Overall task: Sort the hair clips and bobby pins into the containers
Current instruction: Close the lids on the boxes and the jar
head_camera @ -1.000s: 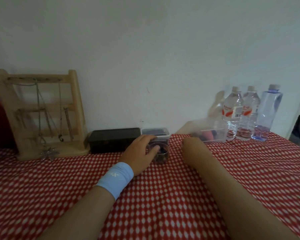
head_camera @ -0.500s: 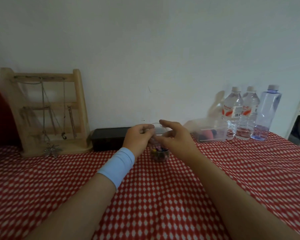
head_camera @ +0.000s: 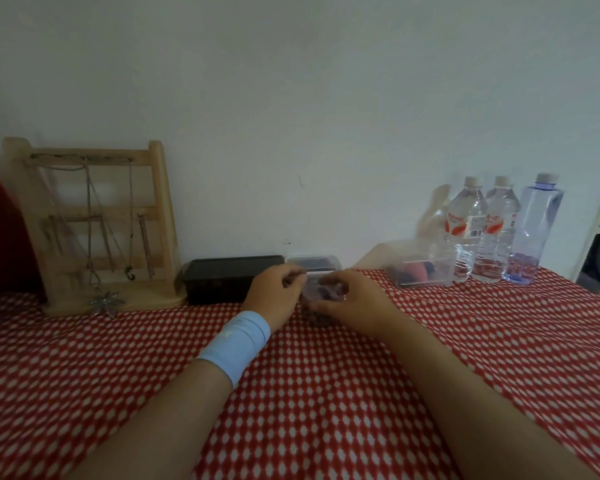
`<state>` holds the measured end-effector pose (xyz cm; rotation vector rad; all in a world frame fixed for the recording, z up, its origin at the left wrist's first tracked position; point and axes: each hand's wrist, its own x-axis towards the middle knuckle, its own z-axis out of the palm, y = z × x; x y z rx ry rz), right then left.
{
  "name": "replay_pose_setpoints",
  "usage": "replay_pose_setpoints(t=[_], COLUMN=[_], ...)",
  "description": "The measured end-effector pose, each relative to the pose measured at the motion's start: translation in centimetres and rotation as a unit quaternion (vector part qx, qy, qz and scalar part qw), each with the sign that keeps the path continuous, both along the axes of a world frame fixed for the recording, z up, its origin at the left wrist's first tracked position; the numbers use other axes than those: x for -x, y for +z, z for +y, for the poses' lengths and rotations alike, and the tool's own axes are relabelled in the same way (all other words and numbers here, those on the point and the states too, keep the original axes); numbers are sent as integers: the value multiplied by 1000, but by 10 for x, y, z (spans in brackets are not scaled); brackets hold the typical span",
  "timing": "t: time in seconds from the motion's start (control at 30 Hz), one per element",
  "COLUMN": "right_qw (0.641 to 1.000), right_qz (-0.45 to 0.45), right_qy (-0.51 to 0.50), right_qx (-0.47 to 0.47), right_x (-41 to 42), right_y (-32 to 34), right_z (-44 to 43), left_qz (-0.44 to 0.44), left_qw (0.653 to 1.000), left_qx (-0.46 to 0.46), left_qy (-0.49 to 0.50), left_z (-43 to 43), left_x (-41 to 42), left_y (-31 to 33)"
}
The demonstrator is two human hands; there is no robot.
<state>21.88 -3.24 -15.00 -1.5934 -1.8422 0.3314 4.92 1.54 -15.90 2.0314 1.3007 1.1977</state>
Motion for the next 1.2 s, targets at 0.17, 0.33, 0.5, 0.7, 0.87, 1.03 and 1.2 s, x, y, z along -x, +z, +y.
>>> replay_pose_setpoints(t=[0.17,0.33,0.5,0.7,0.87,1.03,1.2], right_qw=[1000,999,998,999,993,992,997], right_qz=[-9,0,44,-16,-103,-105,-75], right_qy=[9,35,34,24,47,57,30], right_qx=[-8,13,28,27,40,43,-1], right_x=[1,0,-2,-7,-2,-3,-7], right_y=[-1,-4,-6,-14,-18,-21,-21], right_z=[0,1,11,20,22,27,23], left_qz=[12,20,145,240,196,162,117], left_qw=[999,999,987,966,978,984,991], left_qx=[29,30,-71,-102,-26,2,-45], left_qy=[-19,-24,-12,-1,-64,-69,-42], left_z=[2,1,2,7,7,5,3], left_x=[1,0,-4,-11,0,1,-5], left_y=[-10,-7,-5,-9,-10,-12,-13])
